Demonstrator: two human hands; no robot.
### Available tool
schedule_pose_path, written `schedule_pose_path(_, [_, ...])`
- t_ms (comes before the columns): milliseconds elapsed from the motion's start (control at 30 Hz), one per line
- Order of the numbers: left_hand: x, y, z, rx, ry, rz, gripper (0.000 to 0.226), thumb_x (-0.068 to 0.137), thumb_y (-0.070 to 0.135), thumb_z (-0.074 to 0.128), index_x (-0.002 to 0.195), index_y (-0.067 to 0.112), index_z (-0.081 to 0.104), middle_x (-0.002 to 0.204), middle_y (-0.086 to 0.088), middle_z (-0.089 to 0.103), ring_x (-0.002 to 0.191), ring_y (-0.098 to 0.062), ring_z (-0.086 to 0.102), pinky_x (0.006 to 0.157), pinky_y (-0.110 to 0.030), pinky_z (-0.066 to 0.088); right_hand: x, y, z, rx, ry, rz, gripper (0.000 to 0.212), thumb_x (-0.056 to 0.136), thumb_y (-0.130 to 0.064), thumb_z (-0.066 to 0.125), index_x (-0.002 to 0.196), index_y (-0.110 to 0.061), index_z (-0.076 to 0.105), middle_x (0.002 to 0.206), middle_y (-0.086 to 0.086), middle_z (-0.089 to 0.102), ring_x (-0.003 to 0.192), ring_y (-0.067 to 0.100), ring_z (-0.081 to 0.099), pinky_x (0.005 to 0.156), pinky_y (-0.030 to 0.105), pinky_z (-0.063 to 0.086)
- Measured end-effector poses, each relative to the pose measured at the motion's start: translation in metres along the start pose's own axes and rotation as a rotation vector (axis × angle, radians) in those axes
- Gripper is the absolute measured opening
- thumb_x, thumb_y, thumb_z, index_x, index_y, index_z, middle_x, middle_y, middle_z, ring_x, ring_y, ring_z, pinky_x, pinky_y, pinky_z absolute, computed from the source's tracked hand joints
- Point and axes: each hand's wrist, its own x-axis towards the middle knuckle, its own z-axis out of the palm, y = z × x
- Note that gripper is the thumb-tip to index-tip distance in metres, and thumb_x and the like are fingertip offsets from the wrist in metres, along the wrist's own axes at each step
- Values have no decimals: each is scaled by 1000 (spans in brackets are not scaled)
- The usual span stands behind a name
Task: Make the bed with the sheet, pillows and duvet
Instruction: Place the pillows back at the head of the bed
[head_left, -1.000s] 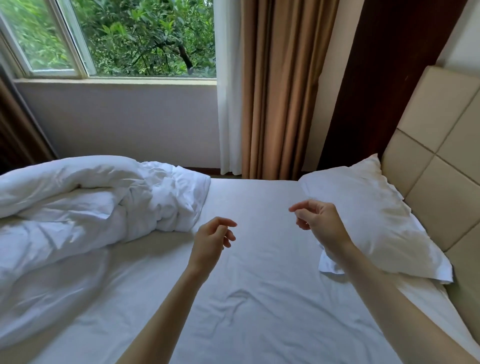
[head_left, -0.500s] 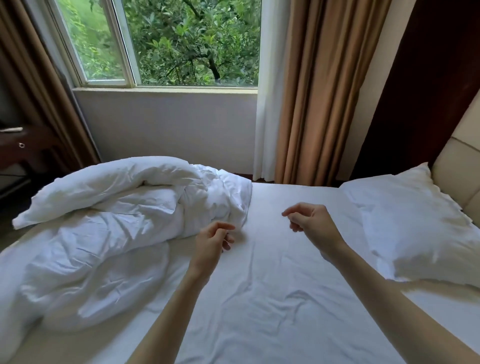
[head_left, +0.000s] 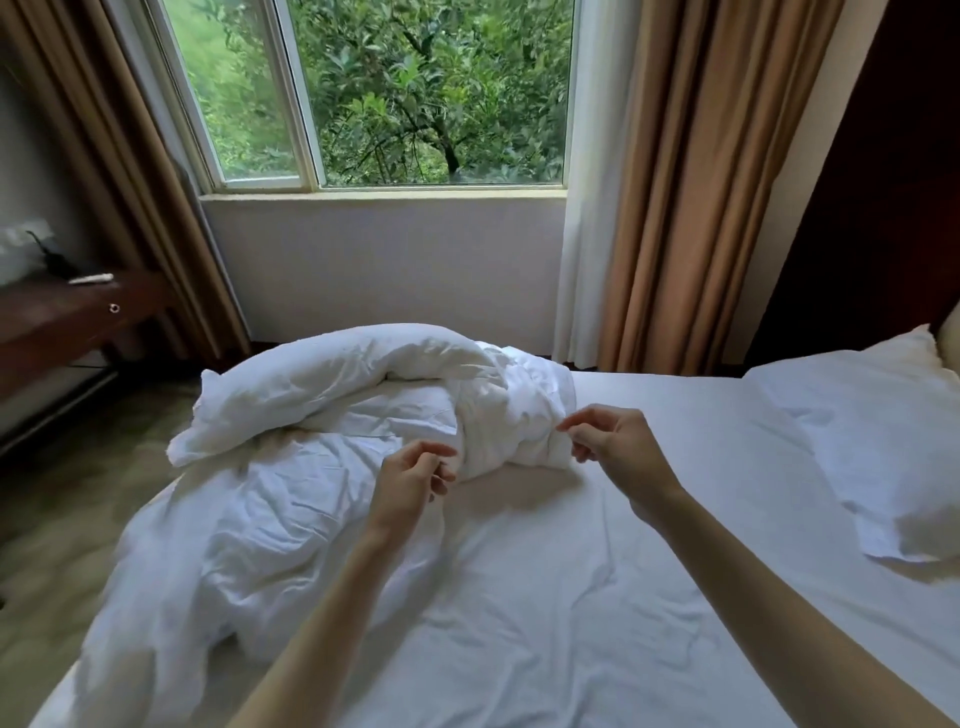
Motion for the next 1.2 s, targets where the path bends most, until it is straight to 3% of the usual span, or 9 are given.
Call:
schedule_pose_path(200, [20,-3,-9,-22,-24,-49,30,93,-5,39,86,6,66,64,-7,58,44,-3,49,45,-11,36,33,-3,18,28,12,6,21,84,6,53,79,-4,72,57,7,57,53,14,51,59,22,44])
schedule_pose_path(333, [40,-7,-20,19,-14,-84,28,92,-4,39,89,3,66,64,-6,58,44,-3,49,44,-11,35,63,-4,43,94,4,8,21,85,7,51,82,0,71,57,6,57,50,9,51,56,17,44])
schedule_pose_path(633, [88,-29,-74,-97,130,-249,29,93,-1,39,89,5,67,62,-2,59,49,-9,48,51,-22,32,114,10,108,78,-104,90,20,85,8,50,85,5,69,59,10,58,50,13,53,56,21,47])
schedule_pose_path(767, [116,-48,-110,-57,138,-279,30,92,-2,39,89,6,68,66,-4,60,52,-11,49,52,-22,31,130,18,139,52,-98,145,20,86,8,50,84,4,69,62,10,63,54,16,58,55,18,47])
schedule_pose_path(867, [142,-64,-145,-59,126,-312,30,93,1,40,91,6,69,68,-3,61,55,-12,50,53,-22,34,143,21,172,58,-67,197,20,88,7,49,85,1,68,64,8,66,56,16,61,60,23,47])
schedule_pose_path(967, [175,-75,-183,-87,85,-334,28,92,2,40,93,7,68,69,-2,62,56,-12,51,54,-22,34,157,22,213,70,-33,245,19,89,6,48,91,3,66,69,11,66,58,16,62,58,18,49])
schedule_pose_path(1200, [259,-94,-266,-41,78,-328,24,96,4,37,94,12,60,86,-4,66,70,-15,59,59,-23,41,199,24,308,160,25,418,16,89,1,49,87,-9,62,76,9,67,67,22,64,66,29,46])
